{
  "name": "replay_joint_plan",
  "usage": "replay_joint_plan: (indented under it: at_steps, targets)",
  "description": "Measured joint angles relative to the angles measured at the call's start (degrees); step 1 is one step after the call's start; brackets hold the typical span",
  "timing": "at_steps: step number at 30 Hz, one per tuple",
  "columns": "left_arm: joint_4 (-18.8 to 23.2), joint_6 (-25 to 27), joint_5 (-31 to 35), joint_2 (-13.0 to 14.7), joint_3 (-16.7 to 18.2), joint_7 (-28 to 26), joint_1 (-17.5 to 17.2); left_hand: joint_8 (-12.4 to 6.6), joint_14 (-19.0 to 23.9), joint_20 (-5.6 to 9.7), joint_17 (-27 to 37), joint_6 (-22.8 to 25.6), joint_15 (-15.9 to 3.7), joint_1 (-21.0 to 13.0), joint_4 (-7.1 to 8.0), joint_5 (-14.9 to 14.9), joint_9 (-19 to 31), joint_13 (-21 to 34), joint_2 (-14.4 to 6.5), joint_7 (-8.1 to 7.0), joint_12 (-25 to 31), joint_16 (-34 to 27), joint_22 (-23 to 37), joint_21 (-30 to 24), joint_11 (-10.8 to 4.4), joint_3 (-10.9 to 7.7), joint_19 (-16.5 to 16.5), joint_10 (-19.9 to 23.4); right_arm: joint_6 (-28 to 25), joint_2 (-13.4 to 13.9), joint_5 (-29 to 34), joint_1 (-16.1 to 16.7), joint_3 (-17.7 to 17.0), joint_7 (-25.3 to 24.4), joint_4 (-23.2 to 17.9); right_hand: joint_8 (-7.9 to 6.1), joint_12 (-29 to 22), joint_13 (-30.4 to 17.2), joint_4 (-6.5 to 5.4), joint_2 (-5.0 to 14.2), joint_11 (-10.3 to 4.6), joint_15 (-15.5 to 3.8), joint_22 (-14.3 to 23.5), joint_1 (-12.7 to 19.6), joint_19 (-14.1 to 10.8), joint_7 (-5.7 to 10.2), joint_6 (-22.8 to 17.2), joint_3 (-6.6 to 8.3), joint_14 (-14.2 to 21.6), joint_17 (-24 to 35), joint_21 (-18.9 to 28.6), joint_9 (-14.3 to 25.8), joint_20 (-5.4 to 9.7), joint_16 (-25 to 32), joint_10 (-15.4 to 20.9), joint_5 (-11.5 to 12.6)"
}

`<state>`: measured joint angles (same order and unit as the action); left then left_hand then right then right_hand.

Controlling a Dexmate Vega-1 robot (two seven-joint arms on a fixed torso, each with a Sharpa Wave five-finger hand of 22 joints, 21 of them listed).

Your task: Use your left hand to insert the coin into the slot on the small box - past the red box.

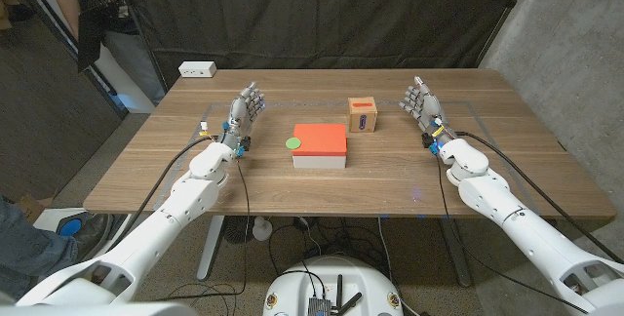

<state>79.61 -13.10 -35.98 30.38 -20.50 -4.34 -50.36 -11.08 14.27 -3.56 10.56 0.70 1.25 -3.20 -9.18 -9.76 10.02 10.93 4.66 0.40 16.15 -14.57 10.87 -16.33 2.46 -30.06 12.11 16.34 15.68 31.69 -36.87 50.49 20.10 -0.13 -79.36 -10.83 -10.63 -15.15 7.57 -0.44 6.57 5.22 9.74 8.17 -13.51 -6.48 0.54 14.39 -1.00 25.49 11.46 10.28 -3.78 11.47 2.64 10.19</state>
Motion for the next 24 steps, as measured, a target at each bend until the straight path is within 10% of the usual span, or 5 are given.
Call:
replay_joint_plan:
  at_steps: [7,15,24]
  targets:
    - [3.33,4.09,0.95,1.02,0.36,-5.09,-1.01,0.0,22.36,0.97,1.17,0.15,-2.79,0.46,0.32,0.0,-0.01,1.52,-0.46,0.14,5.33,-5.89,2.76,-7.32,-1.44,-0.94,14.97,20.49,-0.14,0.21,0.31,0.35,-0.04,-0.6,-0.93,-0.22,0.0,0.26,0.0,0.0,0.0,0.0,0.0,0.0,0.0,0.0,0.0,0.0,0.0,0.0,0.0,0.0,0.0,0.0,0.0,0.0]
    - [6.41,8.13,1.46,2.07,0.58,-8.62,-1.55,0.0,50.11,5.7,5.86,4.84,-8.51,-0.92,-0.57,0.0,-0.01,10.01,-0.05,3.95,19.15,-20.81,11.53,-21.75,-6.45,-2.64,33.56,51.22,-0.25,0.33,0.77,0.86,-0.06,-1.53,-2.17,-0.22,0.0,0.53,0.0,0.3,0.0,0.0,0.0,0.3,-0.31,-0.3,-0.31,0.0,0.0,-0.27,-0.01,-0.01,-0.31,0.0,0.0,0.0]
    - [8.16,11.33,1.56,2.38,0.73,-11.28,-1.64,-0.43,62.45,10.86,16.27,13.49,-13.11,-7.7,-0.8,0.0,0.26,26.6,2.04,6.62,34.8,-36.02,24.09,-35.12,-12.48,-3.16,43.35,63.08,-0.3,0.34,1.16,1.24,-0.1,-2.32,-2.97,-0.22,0.0,0.95,0.0,0.3,0.0,0.23,-0.01,0.3,-0.31,-0.3,-0.31,0.0,0.23,-0.53,-0.02,-0.01,-0.31,0.0,0.0,0.0]
